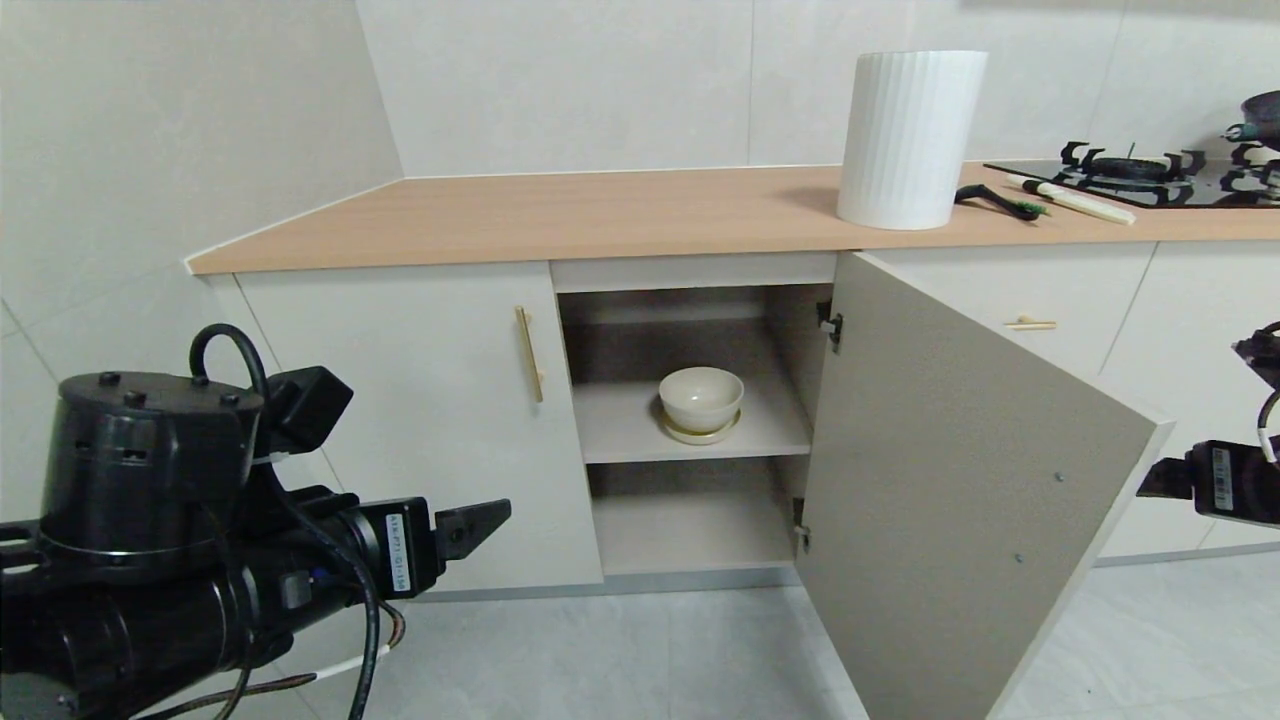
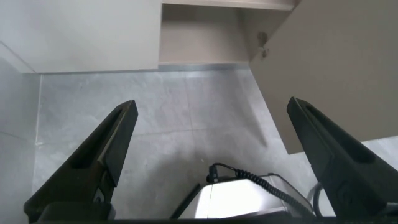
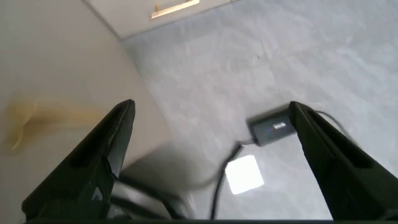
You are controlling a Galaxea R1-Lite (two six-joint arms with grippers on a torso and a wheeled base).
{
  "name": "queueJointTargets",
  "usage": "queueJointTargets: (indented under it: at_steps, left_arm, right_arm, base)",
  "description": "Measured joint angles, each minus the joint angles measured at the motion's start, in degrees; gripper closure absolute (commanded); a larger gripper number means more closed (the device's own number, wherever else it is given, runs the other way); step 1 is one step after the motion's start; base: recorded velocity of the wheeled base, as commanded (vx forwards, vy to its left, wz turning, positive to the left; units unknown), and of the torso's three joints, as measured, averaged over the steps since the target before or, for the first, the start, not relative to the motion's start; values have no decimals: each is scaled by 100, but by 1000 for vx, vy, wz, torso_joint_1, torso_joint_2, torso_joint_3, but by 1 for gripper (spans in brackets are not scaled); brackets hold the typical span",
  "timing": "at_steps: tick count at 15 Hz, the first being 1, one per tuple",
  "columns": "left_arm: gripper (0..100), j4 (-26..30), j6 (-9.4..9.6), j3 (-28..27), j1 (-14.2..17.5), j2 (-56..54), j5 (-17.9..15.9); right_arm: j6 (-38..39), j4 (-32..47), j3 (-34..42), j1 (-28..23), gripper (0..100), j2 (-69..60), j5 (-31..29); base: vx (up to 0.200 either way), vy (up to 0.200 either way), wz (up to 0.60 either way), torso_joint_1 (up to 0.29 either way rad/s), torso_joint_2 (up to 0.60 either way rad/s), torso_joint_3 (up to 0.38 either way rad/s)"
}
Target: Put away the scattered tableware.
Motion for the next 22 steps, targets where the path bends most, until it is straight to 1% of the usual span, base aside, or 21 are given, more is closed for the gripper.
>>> queueJointTargets:
  at_steps: [3,6,10,13,16,19,22]
  left_arm:
    - [0,2,-2,0,7,0,2]
    - [0,-2,-2,0,2,0,5]
    - [0,-2,-2,0,5,-9,9]
    - [0,-5,-6,-16,2,-39,9]
    - [0,-2,-11,-41,10,-54,13]
    - [0,-11,-15,-68,13,-83,40]
    - [0,-9,-17,-77,29,-124,41]
  right_arm:
    - [294,-185,11,68,0,317,66]
    - [575,-177,13,318,0,468,251]
    - [925,-183,27,828,0,538,389]
    - [997,-189,29,1243,0,596,501]
    - [1090,-273,-78,1790,0,786,695]
    - [1063,-664,-340,2321,0,1232,777]
    - [1050,-736,-824,2700,0,1794,791]
  base:
    - [0,0,0,0,0,0]
    - [0,0,0,0,0,0]
    - [0,0,0,0,0,0]
    - [0,0,0,0,0,0]
    - [0,0,0,0,0,0]
    - [0,0,0,0,0,0]
    - [0,0,0,0,0,0]
